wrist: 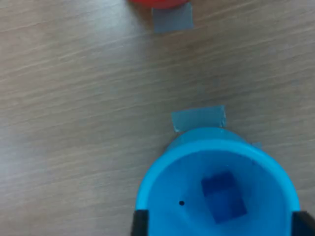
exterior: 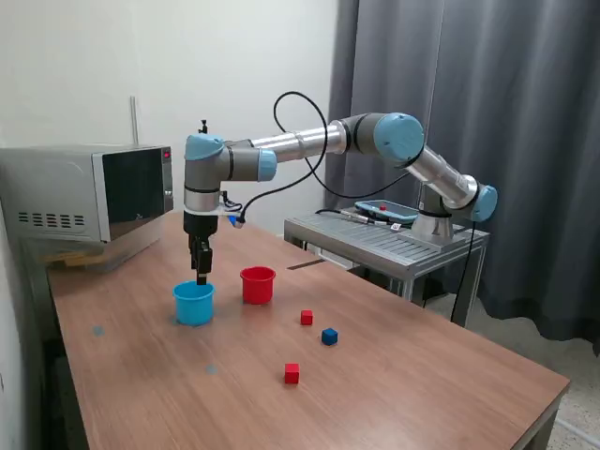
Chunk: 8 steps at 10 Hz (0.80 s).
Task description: Place red objects in the red bin, and blue objects in the blue bin.
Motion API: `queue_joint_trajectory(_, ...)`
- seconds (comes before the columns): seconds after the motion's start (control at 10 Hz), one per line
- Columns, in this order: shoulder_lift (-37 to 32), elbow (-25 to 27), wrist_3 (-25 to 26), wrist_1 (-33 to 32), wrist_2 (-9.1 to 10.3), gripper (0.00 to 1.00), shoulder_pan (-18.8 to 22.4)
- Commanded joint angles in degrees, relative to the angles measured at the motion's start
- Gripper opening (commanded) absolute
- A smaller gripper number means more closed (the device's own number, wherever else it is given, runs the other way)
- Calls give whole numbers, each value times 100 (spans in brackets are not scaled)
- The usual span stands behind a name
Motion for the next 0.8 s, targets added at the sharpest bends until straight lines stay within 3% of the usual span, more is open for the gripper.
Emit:
queue_joint_trajectory(0.0,6,0,-9,-2,-9,100,26)
queue_joint_trajectory(0.2,-116,122,44,50,-44,100,105)
queue_joint_trajectory(0.4,-817,805,61,50,-9,100,166)
queue_joint_trajectory(0.7,-1319,1527,70,77,-45,100,596)
